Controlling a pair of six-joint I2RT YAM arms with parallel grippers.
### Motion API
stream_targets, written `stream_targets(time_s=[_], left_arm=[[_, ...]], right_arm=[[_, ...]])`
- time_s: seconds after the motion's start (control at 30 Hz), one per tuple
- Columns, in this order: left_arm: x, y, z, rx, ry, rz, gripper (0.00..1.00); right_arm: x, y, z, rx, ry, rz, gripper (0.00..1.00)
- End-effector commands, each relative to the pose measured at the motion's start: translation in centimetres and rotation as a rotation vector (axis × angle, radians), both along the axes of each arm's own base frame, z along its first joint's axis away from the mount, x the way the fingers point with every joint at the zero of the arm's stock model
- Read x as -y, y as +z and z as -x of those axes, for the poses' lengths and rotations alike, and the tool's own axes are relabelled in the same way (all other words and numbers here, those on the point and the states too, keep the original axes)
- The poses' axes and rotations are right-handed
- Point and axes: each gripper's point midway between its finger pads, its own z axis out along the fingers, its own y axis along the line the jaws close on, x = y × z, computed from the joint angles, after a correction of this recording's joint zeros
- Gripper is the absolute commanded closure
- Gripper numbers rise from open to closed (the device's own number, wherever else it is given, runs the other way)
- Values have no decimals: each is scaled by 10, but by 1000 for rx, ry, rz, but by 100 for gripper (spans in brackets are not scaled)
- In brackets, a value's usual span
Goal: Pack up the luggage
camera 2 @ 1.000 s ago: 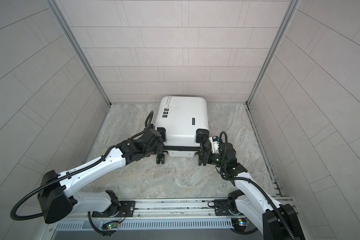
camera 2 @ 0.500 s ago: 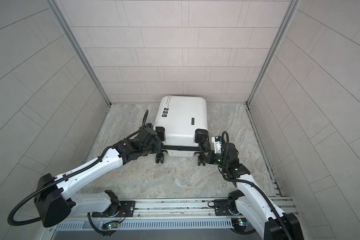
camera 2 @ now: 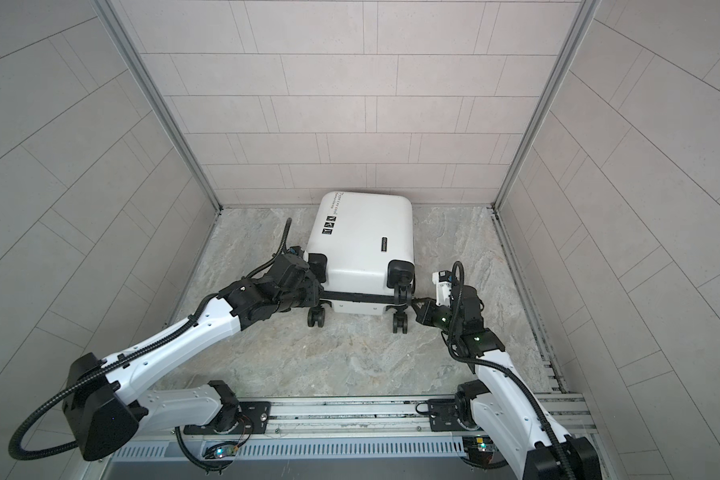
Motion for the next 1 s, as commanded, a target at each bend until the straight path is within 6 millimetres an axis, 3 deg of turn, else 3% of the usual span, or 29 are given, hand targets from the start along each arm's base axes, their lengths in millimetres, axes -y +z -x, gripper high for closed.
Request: stream_targets(time_s=[0.0,0.3,0.43,0.5,0.6,0.73,0.77,0.87,0.9,0.97], left_arm=[[-33,62,-17,204,116,43,100],[-41,55,-17,173,115,40,100],[-44,52,-18,168,121,39,100],[-45,51,-18,163,121,40,100],[-45,51,-19,159,118,41,100],[-45,54,-20,162,109,26,100],[-46,55,-21,159,110,19,97],[-45,65,-20,166,101,23,45],[-44,69,-19,170,98,25,36],[-42,79,-16,185,90,19,27]], right_arm=[[38,-1,-21,-3,-174,112,100],[47,21,-54,20,-170,202,100],[45,18,-71,14,-168,186,100],[42,30,-84,37,-163,173,100],[32,34,-94,38,-122,147,100],[4,36,-89,38,-7,143,100],[-4,36,-86,40,24,150,100],[-21,34,-75,37,76,160,100],[-24,33,-73,36,82,159,100],[-28,31,-69,38,87,150,100]])
